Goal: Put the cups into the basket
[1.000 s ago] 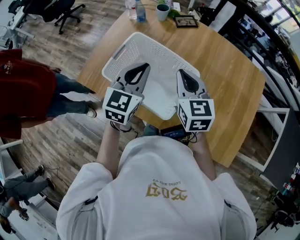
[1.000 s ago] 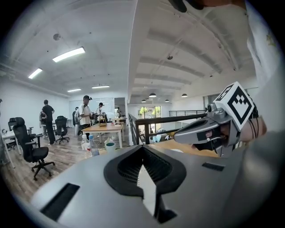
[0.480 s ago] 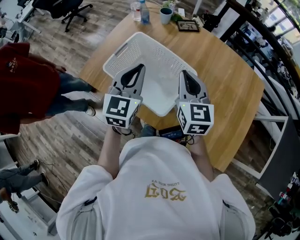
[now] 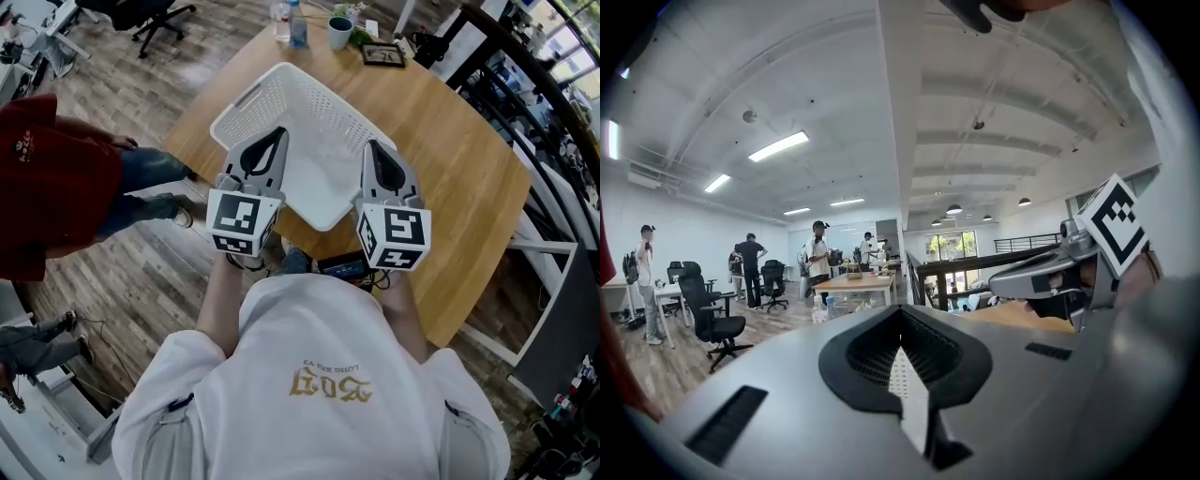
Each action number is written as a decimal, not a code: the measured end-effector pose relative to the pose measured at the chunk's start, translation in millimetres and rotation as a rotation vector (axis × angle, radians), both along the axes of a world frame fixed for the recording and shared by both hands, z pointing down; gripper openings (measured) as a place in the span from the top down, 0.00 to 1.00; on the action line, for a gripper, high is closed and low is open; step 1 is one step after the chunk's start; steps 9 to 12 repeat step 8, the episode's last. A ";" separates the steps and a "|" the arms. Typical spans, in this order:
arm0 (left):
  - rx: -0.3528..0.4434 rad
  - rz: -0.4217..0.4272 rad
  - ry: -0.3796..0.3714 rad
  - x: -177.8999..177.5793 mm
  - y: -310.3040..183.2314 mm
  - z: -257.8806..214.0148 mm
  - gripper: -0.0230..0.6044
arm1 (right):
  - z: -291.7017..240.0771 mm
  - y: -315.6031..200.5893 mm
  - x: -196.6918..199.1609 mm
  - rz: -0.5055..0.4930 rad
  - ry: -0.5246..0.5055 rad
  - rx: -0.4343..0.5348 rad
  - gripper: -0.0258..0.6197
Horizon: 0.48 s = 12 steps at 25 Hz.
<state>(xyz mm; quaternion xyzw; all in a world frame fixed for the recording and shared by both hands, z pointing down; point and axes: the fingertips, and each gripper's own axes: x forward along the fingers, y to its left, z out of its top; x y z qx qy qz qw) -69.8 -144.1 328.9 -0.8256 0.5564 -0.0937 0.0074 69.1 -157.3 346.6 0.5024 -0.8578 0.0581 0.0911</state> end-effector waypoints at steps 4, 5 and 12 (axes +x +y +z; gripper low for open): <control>-0.001 0.000 0.002 -1.6 -1.5 0.5 0.95 | 0.5 -1.5 -0.6 0.002 -0.001 0.001 0.94; -0.001 0.000 0.001 -1.7 -2.2 1.0 0.95 | 0.6 -2.2 -0.6 0.003 -0.001 0.002 0.94; -0.001 0.001 0.001 -1.4 -4.1 2.4 0.95 | 1.4 -4.5 -0.1 0.004 0.000 0.002 0.94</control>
